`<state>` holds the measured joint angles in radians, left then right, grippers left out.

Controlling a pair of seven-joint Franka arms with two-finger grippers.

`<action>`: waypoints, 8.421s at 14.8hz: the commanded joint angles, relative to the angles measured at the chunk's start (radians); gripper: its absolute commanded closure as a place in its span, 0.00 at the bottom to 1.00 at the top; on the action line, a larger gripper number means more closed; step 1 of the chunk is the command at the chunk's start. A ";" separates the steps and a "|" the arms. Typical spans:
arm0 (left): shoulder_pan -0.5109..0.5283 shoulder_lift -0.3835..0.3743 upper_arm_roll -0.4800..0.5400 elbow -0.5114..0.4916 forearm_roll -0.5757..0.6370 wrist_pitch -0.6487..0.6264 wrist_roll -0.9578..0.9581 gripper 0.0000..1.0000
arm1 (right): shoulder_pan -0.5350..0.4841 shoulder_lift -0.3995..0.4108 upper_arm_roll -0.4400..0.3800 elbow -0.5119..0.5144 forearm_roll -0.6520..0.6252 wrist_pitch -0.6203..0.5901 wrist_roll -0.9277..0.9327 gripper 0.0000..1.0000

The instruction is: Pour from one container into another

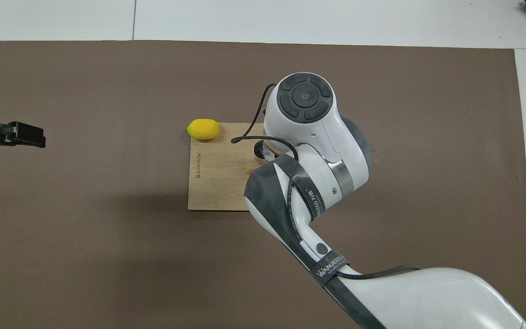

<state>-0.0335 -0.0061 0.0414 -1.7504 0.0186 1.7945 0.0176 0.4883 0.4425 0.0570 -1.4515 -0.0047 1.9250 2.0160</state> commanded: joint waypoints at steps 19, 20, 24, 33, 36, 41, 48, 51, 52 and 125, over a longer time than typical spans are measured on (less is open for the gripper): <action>-0.006 -0.015 0.005 -0.008 0.009 -0.009 -0.024 0.00 | -0.370 -0.050 0.004 -0.059 0.641 0.014 -0.523 1.00; -0.006 -0.015 0.005 -0.008 0.009 -0.007 -0.024 0.00 | -0.394 -0.057 0.004 -0.084 0.669 0.015 -0.571 1.00; -0.006 -0.015 0.003 -0.008 0.009 -0.007 -0.024 0.00 | -0.519 -0.114 0.004 -0.222 0.811 0.032 -0.833 1.00; -0.011 -0.025 0.000 -0.001 0.009 -0.032 -0.024 0.00 | -0.688 -0.076 0.007 -0.395 1.086 0.002 -1.235 1.00; -0.011 -0.034 0.002 0.000 0.009 -0.043 -0.024 0.00 | -0.692 -0.010 0.006 -0.400 1.137 -0.038 -1.326 1.00; 0.003 -0.048 0.003 0.011 0.009 -0.092 -0.013 0.00 | -0.747 0.021 0.007 -0.463 1.207 -0.100 -1.464 1.00; 0.004 -0.069 0.000 0.019 0.009 -0.110 -0.011 0.00 | -0.789 0.031 0.007 -0.492 1.207 -0.092 -1.468 1.00; 0.004 -0.069 0.000 0.019 0.009 -0.112 -0.011 0.00 | -0.786 0.062 0.014 -0.484 1.200 -0.124 -1.479 1.00; 0.004 -0.071 0.000 0.017 0.009 -0.110 -0.011 0.00 | -0.786 0.079 0.027 -0.477 1.197 -0.145 -1.481 1.00; -0.011 -0.090 0.000 0.014 0.009 -0.100 -0.024 0.00 | -0.438 -0.488 -0.120 -0.124 -0.040 -0.434 -1.858 0.00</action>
<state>-0.0338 -0.0892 0.0368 -1.7444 0.0186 1.7066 0.0079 0.0578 -0.0572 -0.0683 -1.6027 -0.0497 1.5273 0.1419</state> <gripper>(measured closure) 0.000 0.000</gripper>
